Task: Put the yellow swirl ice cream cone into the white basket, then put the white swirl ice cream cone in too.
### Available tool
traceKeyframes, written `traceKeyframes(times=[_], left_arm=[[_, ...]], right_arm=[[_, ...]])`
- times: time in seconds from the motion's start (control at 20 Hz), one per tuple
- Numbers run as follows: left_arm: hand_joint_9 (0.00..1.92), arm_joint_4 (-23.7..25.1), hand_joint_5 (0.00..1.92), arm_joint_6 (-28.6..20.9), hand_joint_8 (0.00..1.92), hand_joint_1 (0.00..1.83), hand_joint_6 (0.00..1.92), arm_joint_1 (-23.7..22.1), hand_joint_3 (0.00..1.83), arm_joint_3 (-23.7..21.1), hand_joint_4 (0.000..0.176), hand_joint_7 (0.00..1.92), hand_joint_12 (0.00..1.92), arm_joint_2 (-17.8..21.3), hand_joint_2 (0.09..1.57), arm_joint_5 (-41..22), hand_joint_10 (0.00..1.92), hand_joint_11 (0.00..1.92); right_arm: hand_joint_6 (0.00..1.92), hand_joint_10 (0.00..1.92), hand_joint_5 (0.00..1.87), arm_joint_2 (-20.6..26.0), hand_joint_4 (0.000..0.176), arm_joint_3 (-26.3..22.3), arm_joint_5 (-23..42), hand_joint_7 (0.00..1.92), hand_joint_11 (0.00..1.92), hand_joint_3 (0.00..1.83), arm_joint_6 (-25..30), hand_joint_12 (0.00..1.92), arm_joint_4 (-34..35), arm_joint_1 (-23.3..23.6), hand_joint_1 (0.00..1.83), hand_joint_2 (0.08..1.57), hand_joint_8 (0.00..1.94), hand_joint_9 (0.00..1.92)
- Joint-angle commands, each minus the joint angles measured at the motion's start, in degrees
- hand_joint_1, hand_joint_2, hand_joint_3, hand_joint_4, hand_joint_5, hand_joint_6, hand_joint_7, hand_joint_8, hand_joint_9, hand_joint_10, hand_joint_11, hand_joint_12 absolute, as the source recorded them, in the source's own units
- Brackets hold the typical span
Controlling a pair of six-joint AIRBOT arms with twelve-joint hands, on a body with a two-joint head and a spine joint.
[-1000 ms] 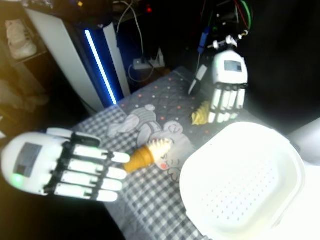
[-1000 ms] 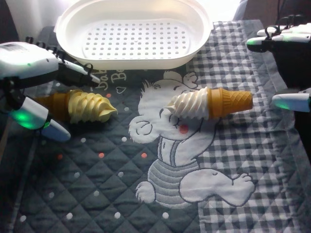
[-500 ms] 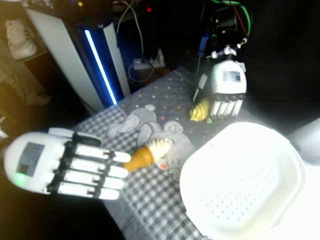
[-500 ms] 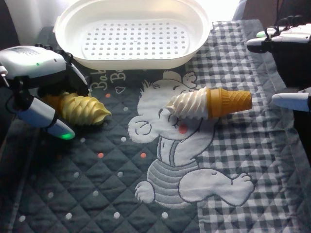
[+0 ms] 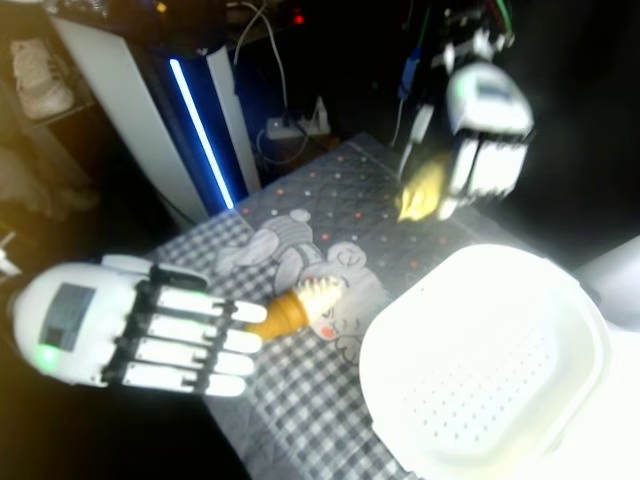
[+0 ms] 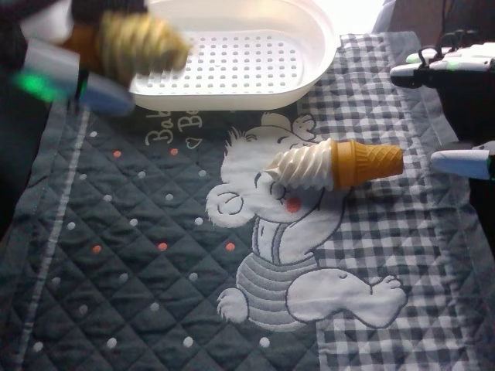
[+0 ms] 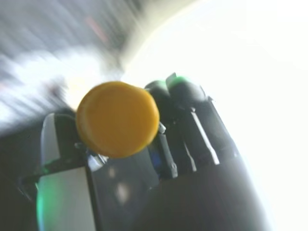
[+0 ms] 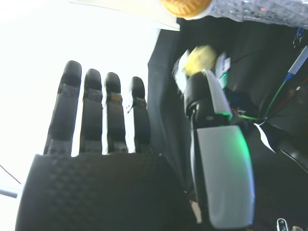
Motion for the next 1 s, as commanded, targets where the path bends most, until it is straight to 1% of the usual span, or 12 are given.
traceKeyframes(times=[0.0, 0.1, 0.25, 0.3, 0.4, 0.45, 0.5, 0.65, 0.7, 0.85, 0.9, 0.95], left_arm=[[1.08, -1.5, 1.19, -0.1, 0.66, 1.27, 0.6, -1.8, 0.0, 1.2, 0.001, 1.21, 1.19, -1.2, 1.02, -5.6, 0.79, 0.87], [1.14, -2.3, 1.22, -0.1, 0.7, 1.27, 0.51, -4.9, 0.0, 7.3, 0.0, 1.21, 1.12, -6.4, 1.02, -0.3, 0.66, 0.9], [1.24, -3.1, 1.21, -0.1, 0.22, 1.28, 0.63, -6.6, 0.0, 19.3, 0.017, 1.4, 0.92, -16.6, 0.99, 9.6, 0.24, 0.81], [1.25, -3.2, 1.25, -0.1, 0.38, 1.27, 0.54, -6.7, 0.01, 22.4, 0.031, 1.32, 1.07, -19.1, 0.99, 12.0, 0.21, 0.81], [1.11, -3.6, 1.31, -0.1, 0.91, 1.29, 0.21, -6.7, 0.0, 28.5, 0.0, 1.14, 1.27, -24.2, 1.03, 16.8, 0.65, 0.84], [0.82, -3.7, 1.01, -0.1, 0.58, 1.1, 0.04, -6.7, 0.0, 30.1, 0.0, 0.85, 1.37, -25.5, 0.9, 18.1, 0.81, 0.63], [0.67, -3.7, 0.8, -0.1, 0.25, 0.97, 0.01, -6.7, 0.0, 32.1, 0.0, 0.76, 1.26, -27.0, 0.83, 19.8, 0.59, 0.4], [0.31, -3.7, 0.36, 0.0, 0.01, 0.81, 0.0, -6.3, 0.0, 33.4, 0.129, 0.32, 0.77, -27.8, 0.86, 21.3, 0.02, 0.01], [0.27, -3.7, 0.32, -0.1, 0.0, 0.8, 0.0, -6.0, 0.0, 32.9, 0.158, 0.27, 0.63, -27.4, 0.86, 20.7, 0.01, 0.0], [0.22, -8.9, 0.28, -0.1, 0.0, 0.77, 0.0, -4.0, 0.0, 27.6, 0.16, 0.19, 0.6, -23.0, 0.87, 13.5, 0.0, 0.02], [0.23, -10.2, 0.3, -0.1, 0.0, 0.77, 0.0, -2.9, 0.0, 23.5, 0.142, 0.19, 0.74, -20.0, 0.87, 8.4, 0.0, 0.04], [0.16, -10.4, 0.28, -0.1, 0.0, 0.7, 0.0, -2.2, 0.01, 20.1, 0.157, 0.17, 0.77, -17.3, 0.88, 4.6, 0.0, 0.01]], right_arm=[[0.0, 0.01, 0.38, -0.1, 0.027, 0.6, 6.4, 0.36, 0.36, 0.0, 0.2, 0.08, 2.5, 0.7, 0.73, 1.16, 0.01, 0.35], [0.0, 0.01, 0.38, -0.6, 0.038, 1.0, 6.4, 0.36, 0.36, 0.0, 0.2, 0.08, 2.5, 0.7, 0.74, 1.16, 0.0, 0.35], [0.0, 0.0, 0.38, -1.6, 0.042, 2.0, 6.4, 0.35, 0.35, 0.0, 0.2, 0.07, 1.9, 1.0, 0.74, 1.15, 0.0, 0.34], [0.0, 0.01, 0.39, -1.9, 0.038, 2.3, 6.4, 0.36, 0.37, 0.0, 0.3, 0.08, 1.7, 1.2, 0.72, 1.15, 0.01, 0.36], [0.0, 0.0, 0.39, -3.0, 0.033, 3.1, 6.4, 0.35, 0.36, 0.0, 0.8, 0.07, 0.7, 2.1, 0.73, 1.15, 0.0, 0.35], [0.0, 0.0, 0.38, -3.3, 0.048, 3.4, 6.4, 0.35, 0.36, 0.0, 1.0, 0.07, 0.3, 2.6, 0.72, 1.16, 0.0, 0.35], [0.0, 0.01, 0.38, -4.0, 0.046, 3.8, 6.4, 0.35, 0.38, 0.0, 1.4, 0.07, -0.6, 3.6, 0.72, 1.16, 0.0, 0.36], [0.01, 0.01, 0.4, -5.2, 0.011, 4.4, 6.4, 0.37, 0.4, 0.0, 1.7, 0.07, -2.4, 6.4, 0.79, 1.13, 0.0, 0.38], [0.01, 0.0, 0.41, -5.4, 0.036, 4.4, 6.5, 0.36, 0.35, 0.0, 1.7, 0.05, -2.6, 6.9, 0.74, 1.12, 0.0, 0.34], [0.0, 0.01, 0.41, -5.5, 0.036, 4.4, 9.2, 0.4, 0.39, 0.0, 3.4, 0.05, -2.6, 7.8, 0.64, 1.14, 0.01, 0.39], [0.0, 0.0, 0.37, -5.8, 0.061, 4.4, 10.8, 0.37, 0.32, 0.01, 4.0, 0.02, -2.6, 8.5, 0.61, 1.15, 0.0, 0.34], [0.0, 0.0, 0.36, -6.1, 0.074, 4.4, 11.4, 0.37, 0.25, 0.0, 4.0, 0.0, -2.7, 8.9, 0.55, 1.13, 0.0, 0.32]])
